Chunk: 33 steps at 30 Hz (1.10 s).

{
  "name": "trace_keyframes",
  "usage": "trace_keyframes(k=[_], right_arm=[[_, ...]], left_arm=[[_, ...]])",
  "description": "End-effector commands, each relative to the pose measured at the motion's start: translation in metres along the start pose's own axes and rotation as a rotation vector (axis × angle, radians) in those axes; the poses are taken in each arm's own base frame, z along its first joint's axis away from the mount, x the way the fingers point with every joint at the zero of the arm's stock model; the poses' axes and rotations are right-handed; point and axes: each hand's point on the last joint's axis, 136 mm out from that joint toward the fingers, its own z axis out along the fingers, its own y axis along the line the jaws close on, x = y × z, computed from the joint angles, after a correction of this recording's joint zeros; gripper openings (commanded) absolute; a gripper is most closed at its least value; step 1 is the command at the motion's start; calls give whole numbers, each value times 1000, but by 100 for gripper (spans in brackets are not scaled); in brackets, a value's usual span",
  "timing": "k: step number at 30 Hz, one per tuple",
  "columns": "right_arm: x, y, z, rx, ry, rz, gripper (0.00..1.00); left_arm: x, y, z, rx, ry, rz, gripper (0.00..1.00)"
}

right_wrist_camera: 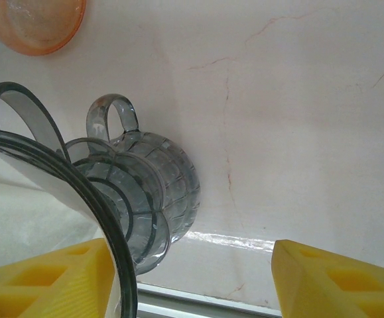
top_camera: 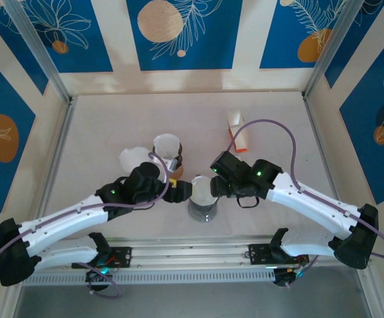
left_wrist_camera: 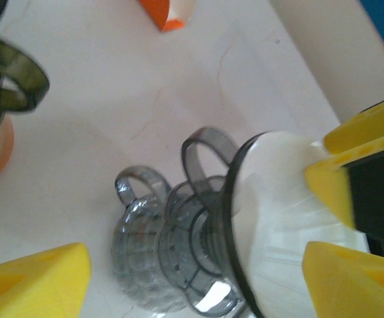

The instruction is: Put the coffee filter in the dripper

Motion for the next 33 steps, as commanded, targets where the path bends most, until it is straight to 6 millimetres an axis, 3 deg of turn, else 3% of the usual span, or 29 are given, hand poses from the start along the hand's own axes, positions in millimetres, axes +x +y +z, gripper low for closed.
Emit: trace_keyframes(k=[1,8,24,33], right_arm=[[-1,0,0,3,0,2,64],[0,1,1,-1,3,1,64],[2,1,2,-3,8,-1,64],[4,1,3,-5,13,1,64]], left_arm=[[-20,-15,-6,56,-61,44,86],[-20,-14,17,33,-16,63,85],[-24,-4,30,-22,-10,66,46],[-22,-5,33,-15,-2,63,37]])
